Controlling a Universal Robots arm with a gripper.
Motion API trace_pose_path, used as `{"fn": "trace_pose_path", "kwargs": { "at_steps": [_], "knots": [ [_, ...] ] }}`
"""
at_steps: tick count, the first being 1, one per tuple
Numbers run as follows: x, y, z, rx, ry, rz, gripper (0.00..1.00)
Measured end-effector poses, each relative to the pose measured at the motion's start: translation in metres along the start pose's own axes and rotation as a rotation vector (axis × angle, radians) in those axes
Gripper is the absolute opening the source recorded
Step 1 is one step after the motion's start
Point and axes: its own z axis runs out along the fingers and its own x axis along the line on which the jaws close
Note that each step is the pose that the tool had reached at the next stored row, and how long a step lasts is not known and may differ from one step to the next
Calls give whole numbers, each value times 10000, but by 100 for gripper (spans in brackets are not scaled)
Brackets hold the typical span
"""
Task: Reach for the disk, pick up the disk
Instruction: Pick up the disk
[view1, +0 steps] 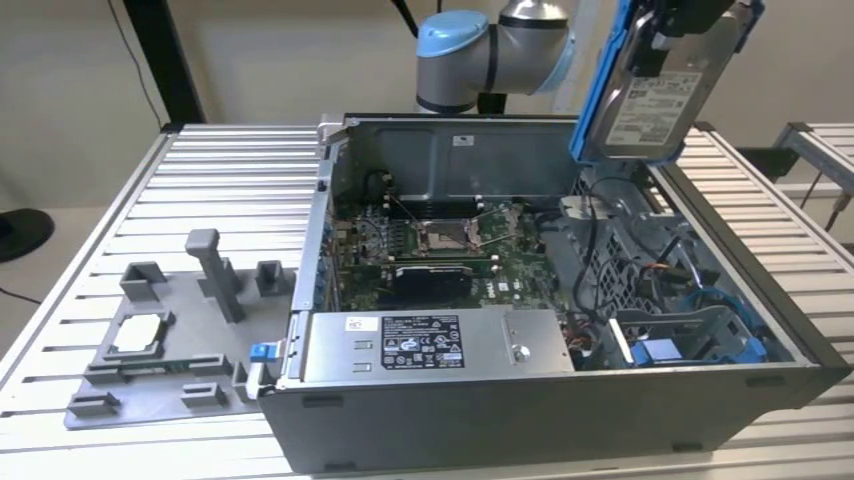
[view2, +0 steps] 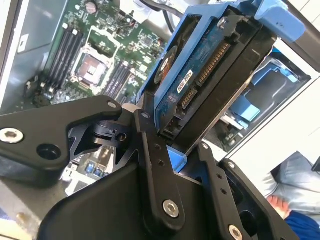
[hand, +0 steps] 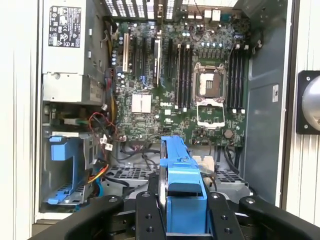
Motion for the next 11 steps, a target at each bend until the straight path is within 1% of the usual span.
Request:
{"fn": "trace_pose_path", "kwargs": {
  "at_steps": [5,11],
  "knots": [
    [67,0,-3,-3,5,-75,0],
    [201,1,-6,-3,6,-110,0]
  ]
}}
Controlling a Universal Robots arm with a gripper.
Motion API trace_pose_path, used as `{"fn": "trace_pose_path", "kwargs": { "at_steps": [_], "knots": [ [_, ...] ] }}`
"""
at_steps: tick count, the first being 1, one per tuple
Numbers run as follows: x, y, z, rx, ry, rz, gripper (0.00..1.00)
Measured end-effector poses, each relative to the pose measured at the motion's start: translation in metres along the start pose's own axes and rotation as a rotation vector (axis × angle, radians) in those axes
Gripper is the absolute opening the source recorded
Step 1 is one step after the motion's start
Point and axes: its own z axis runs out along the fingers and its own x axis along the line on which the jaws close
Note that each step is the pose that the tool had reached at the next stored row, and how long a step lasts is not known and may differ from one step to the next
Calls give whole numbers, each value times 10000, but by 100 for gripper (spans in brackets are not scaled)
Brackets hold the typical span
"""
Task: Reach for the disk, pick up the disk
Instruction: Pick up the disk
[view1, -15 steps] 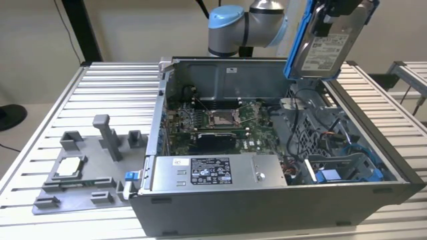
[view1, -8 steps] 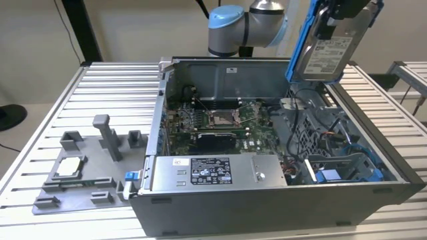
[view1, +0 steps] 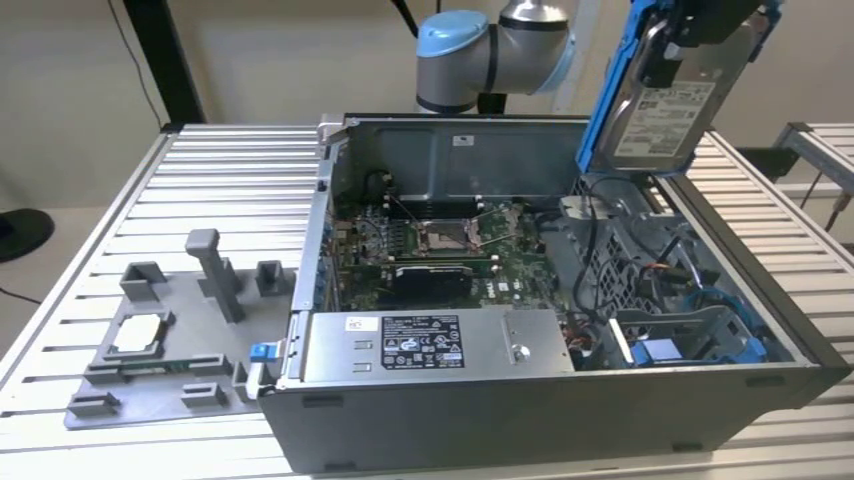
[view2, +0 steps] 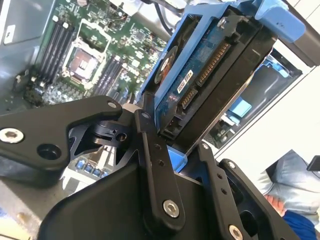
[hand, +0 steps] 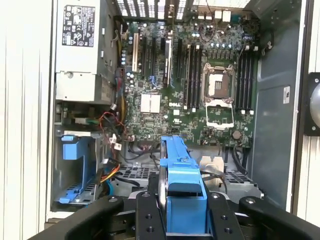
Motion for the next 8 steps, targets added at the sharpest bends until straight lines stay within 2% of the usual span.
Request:
{"fn": "trace_pose_path", "kwargs": {
  "at_steps": [8],
  "knots": [
    [224,5,-6,0,0,-17,0]
  ]
}}
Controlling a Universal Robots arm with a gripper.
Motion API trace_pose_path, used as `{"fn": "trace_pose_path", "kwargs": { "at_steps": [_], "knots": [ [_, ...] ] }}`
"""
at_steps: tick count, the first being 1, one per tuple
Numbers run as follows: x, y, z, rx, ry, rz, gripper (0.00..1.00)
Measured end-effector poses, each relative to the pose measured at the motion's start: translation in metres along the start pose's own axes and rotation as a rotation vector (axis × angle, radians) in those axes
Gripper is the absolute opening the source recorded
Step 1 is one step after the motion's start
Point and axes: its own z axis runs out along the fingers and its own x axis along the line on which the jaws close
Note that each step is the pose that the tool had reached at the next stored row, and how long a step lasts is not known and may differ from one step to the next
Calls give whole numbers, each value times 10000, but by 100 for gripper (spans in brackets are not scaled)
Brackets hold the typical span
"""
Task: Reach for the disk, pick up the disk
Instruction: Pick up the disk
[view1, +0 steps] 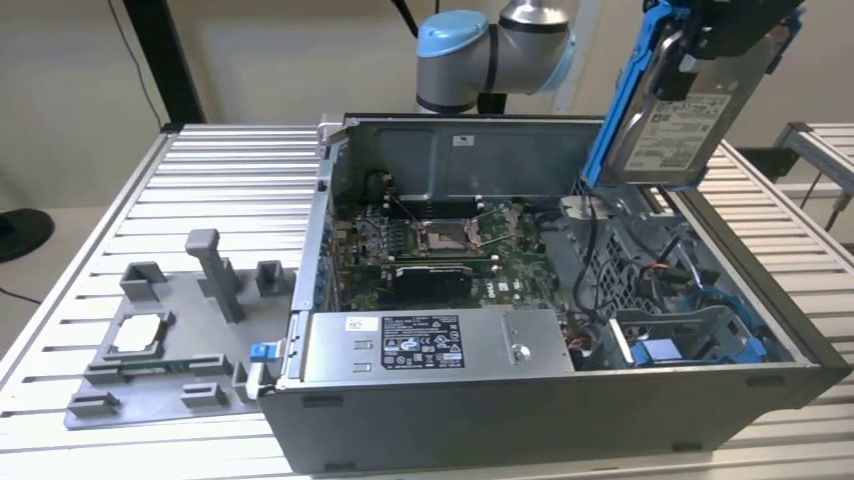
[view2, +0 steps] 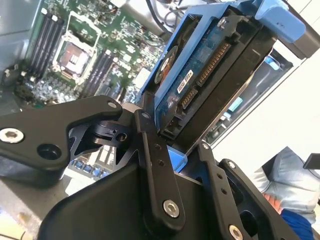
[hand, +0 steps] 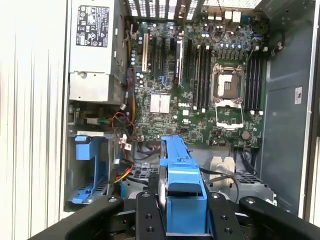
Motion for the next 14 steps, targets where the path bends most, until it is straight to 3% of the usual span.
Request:
{"fn": "trace_pose_path", "kwargs": {
  "at_steps": [14],
  "knots": [
    [427,10,-12,0,1,-13,0]
  ]
}}
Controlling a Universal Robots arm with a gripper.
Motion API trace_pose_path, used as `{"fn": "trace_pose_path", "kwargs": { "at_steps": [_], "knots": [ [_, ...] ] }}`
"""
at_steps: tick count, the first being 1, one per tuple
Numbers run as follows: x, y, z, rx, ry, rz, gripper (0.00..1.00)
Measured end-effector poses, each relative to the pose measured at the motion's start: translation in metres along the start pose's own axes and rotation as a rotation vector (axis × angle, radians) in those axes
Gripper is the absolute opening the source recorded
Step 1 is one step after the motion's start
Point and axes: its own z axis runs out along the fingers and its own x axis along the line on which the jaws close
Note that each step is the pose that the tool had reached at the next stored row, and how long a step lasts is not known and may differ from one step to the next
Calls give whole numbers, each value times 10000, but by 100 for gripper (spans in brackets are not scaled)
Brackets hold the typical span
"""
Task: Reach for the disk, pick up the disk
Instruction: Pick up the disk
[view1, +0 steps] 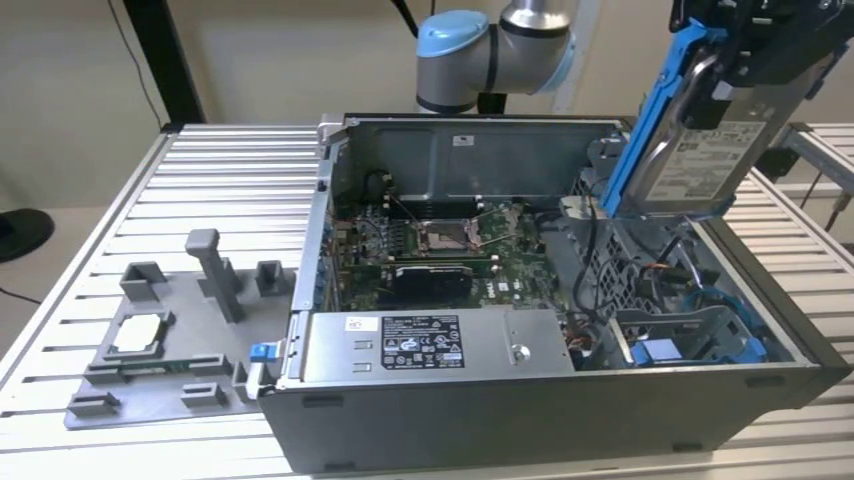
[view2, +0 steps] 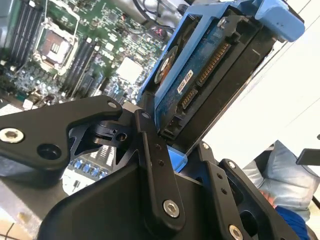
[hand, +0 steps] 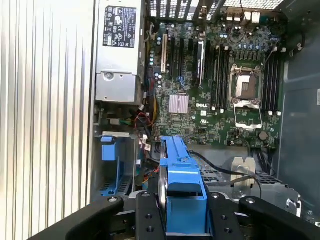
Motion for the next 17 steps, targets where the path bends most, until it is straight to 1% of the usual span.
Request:
{"fn": "trace_pose_path", "kwargs": {
  "at_steps": [5,17],
  "knots": [
    [142,2,-4,0,0,-5,0],
    [452,-6,-12,0,-1,-11,0]
  ]
}}
